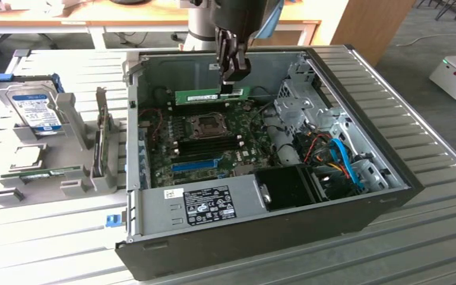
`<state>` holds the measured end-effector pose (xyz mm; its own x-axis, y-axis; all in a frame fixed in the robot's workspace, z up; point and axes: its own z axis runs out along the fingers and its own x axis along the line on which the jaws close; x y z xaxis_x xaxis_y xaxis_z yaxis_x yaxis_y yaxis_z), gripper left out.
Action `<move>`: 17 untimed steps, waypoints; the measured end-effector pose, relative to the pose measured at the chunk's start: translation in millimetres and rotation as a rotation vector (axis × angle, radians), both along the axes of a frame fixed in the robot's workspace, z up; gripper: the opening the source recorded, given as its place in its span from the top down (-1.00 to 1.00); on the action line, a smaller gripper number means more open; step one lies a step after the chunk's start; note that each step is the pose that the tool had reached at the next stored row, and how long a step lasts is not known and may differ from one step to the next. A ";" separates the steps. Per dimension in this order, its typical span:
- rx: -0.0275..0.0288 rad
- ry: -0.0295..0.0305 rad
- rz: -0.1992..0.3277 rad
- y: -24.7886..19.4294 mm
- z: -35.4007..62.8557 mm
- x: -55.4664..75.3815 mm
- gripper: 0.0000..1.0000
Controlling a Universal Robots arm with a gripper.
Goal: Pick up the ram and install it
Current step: 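Pick up the ram and move it above insertion slot, then insert the ram into the slot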
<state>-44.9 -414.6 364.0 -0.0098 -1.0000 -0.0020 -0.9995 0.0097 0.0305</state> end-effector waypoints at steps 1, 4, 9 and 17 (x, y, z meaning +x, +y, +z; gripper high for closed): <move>0.0000 0.0000 0.000 0.0 -1.3 0.0 0.76; 0.0001 0.0000 0.000 0.0 -5.3 0.0 0.76; -0.0001 0.0000 0.000 0.0 -9.6 0.0 0.76; 0.0000 0.0000 0.000 0.0 -12.5 0.0 0.76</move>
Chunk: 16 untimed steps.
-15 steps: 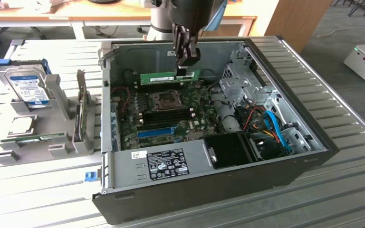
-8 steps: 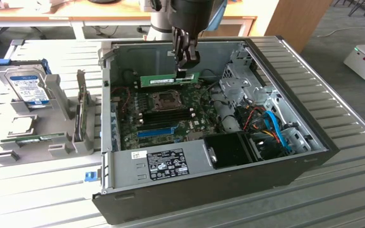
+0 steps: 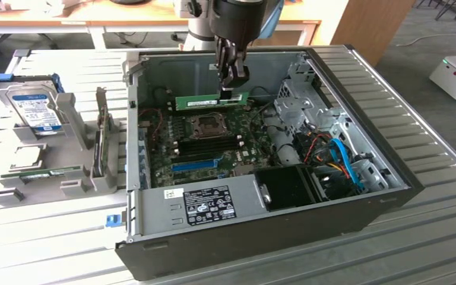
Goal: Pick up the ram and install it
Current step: 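Insert the ram into the slot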
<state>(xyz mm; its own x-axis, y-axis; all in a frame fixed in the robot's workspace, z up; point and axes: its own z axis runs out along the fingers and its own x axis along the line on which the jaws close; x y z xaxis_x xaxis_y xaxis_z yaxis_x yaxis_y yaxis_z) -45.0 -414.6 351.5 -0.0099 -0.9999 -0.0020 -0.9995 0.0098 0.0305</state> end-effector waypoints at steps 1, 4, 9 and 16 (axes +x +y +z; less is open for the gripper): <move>0.0000 0.0000 0.000 0.0 0.0 0.0 0.76; 0.0000 0.0000 0.000 0.0 0.0 0.0 0.76; 0.0002 -0.0001 0.000 0.0 -1.3 0.0 0.76; 0.0000 0.0000 0.000 0.0 -8.4 0.0 0.76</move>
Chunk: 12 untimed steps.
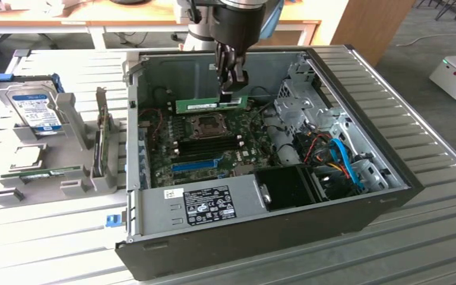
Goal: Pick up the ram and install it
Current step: 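Insert the ram into the slot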
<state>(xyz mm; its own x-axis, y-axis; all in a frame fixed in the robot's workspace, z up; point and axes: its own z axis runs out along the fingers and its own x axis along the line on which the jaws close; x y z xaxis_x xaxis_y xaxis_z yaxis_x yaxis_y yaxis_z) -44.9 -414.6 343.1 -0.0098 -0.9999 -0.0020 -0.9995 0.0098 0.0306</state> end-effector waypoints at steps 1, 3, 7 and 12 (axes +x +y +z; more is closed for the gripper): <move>0.0001 0.0000 0.000 0.0 -1.2 0.0 0.76; -0.0001 0.0000 0.000 0.0 -3.8 0.0 0.76; -0.0001 0.0000 0.000 0.0 -8.5 0.0 0.76; -0.0002 -0.0001 0.000 0.0 -12.9 0.0 0.76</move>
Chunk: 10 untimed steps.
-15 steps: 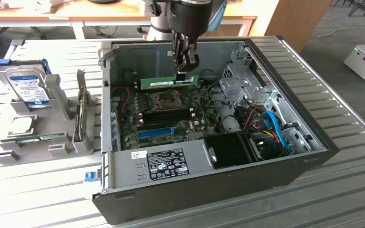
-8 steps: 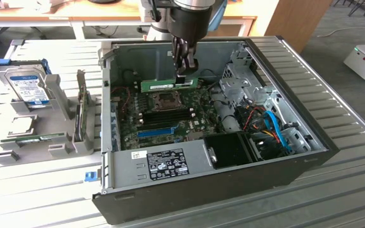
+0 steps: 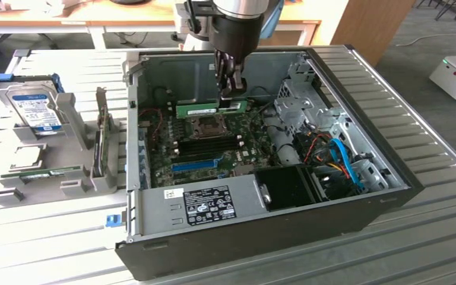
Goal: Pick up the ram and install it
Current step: 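Insert the ram into the slot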
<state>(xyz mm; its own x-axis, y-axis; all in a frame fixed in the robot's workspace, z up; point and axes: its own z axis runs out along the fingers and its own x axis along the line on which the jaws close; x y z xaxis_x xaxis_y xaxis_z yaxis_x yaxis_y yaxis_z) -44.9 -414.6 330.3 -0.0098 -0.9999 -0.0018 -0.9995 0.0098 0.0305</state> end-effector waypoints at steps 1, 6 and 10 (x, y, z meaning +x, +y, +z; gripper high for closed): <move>0.0000 0.0000 0.000 0.0 -0.6 0.0 0.76; 0.0000 0.0000 0.000 0.0 -4.7 0.0 0.76; 0.0000 0.0000 0.000 0.0 -8.6 0.0 0.76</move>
